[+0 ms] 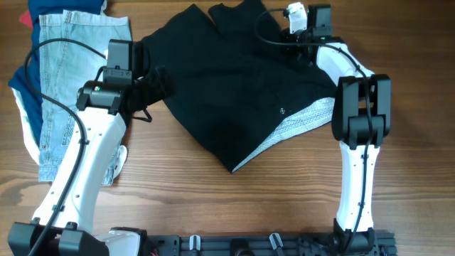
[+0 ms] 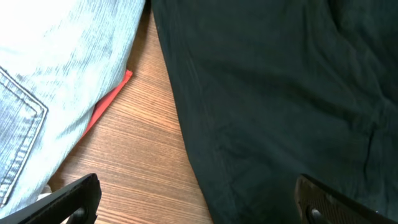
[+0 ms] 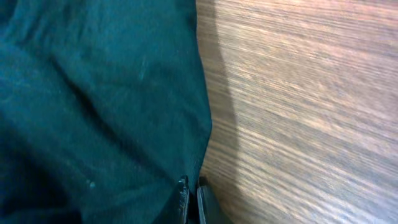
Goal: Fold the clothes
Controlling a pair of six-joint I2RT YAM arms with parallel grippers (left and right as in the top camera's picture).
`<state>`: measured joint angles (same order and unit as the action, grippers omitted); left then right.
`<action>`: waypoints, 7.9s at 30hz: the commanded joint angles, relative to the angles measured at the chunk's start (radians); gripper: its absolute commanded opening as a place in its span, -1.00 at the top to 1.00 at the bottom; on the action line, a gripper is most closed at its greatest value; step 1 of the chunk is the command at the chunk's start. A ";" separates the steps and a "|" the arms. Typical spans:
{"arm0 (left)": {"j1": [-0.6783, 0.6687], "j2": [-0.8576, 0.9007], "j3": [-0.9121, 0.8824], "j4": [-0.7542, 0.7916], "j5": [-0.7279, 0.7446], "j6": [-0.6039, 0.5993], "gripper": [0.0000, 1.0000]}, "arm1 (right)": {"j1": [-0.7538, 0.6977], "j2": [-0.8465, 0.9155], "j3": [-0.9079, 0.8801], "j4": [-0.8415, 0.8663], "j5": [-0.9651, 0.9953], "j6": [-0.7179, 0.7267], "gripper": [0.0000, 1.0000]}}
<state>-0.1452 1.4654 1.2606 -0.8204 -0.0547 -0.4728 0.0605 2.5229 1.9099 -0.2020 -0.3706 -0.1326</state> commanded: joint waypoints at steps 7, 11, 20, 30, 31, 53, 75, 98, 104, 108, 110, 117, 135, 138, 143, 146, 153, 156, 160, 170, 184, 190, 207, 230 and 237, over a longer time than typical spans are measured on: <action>-0.008 0.002 0.002 0.030 -0.003 -0.006 -1.00 | -0.181 -0.074 0.078 -0.099 -0.003 0.038 0.92; -0.008 0.005 0.002 0.035 -0.002 -0.006 -0.99 | -0.251 -0.074 0.081 -0.086 -0.003 0.018 0.92; -0.010 0.030 0.002 0.043 0.029 -0.006 -0.99 | -0.364 -0.074 0.081 -0.086 0.009 0.026 0.91; -0.026 0.095 0.002 0.047 0.047 -0.002 -0.99 | -0.462 -0.126 0.081 -0.330 0.055 0.043 0.92; -0.032 0.103 0.002 0.048 0.047 -0.002 -0.99 | -0.476 -0.141 0.081 -0.366 0.085 0.061 0.92; -0.266 0.346 0.002 0.288 0.310 0.076 -0.95 | -0.579 -0.388 0.081 -0.678 0.082 0.211 -0.99; -0.436 0.406 0.002 0.132 0.399 -0.024 -0.67 | -0.447 -0.385 0.078 -0.659 0.087 0.184 -0.99; -0.364 0.509 0.002 0.157 0.345 -0.037 0.78 | -0.444 -0.385 0.078 -0.663 0.085 0.185 -1.00; -0.214 0.509 0.002 0.153 0.274 -0.016 0.92 | -0.437 -0.385 0.078 -0.662 0.085 0.185 -1.00; -0.098 0.509 0.002 0.182 0.269 0.082 0.92 | -0.429 -0.385 0.078 -0.659 0.085 0.185 -0.99; -0.035 0.509 0.002 0.218 0.231 0.116 0.92 | -0.418 -0.385 0.078 -0.656 0.082 0.185 -1.00; 0.119 0.509 0.002 0.413 0.184 0.190 0.16 | -0.358 -0.384 0.078 -0.635 0.083 0.157 -1.00; -0.075 0.358 0.083 0.236 0.176 0.174 -0.99 | -0.071 -0.129 0.078 -0.117 0.061 0.102 -0.84; -0.113 0.354 0.083 0.229 0.172 0.166 -1.00 | -0.046 -0.066 0.078 -0.031 0.062 0.151 -0.85; -0.145 0.354 0.083 0.196 0.172 0.151 -0.99 | -0.020 0.011 0.078 0.081 0.056 0.221 -0.85; -0.146 0.354 0.083 0.182 0.172 0.150 -1.00 | -0.018 0.042 0.078 0.123 0.060 0.248 -0.85; -0.146 0.354 0.083 0.173 0.172 0.147 -0.99 | -0.015 0.088 0.078 0.192 0.056 0.319 -0.49; -0.146 0.354 0.083 0.172 0.172 0.146 -0.99 | -0.013 0.092 0.078 0.193 0.056 0.319 -0.42; -0.146 0.354 0.083 0.172 0.172 0.147 -0.99 | -0.013 0.092 0.078 0.191 0.060 0.319 -0.42; -0.150 0.354 0.083 0.167 0.173 0.143 -0.99 | -0.012 0.125 0.078 0.168 0.056 0.342 -0.30; -0.154 0.354 0.083 0.169 0.172 0.143 -0.99 | -0.077 0.057 0.080 -0.026 0.148 0.406 0.92; -0.154 0.354 0.083 0.169 0.172 0.143 -0.99 | -0.184 -0.042 0.080 -0.165 0.228 0.421 0.92; -0.204 0.354 0.082 0.213 0.172 0.144 -0.99 | -0.336 -0.084 0.080 -0.274 -0.009 0.166 -0.17; -0.204 0.354 0.082 0.209 0.173 0.143 -0.99 | -0.046 -0.012 0.080 -0.011 0.150 0.190 -0.66; -0.204 0.354 0.082 0.209 0.173 0.143 -0.99 | -0.045 0.010 0.080 -0.015 0.163 0.212 -0.61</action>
<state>-0.3489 1.8313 1.3312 -0.6106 0.1272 -0.3199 0.0082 2.4992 2.0014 -0.2169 -0.2298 0.0555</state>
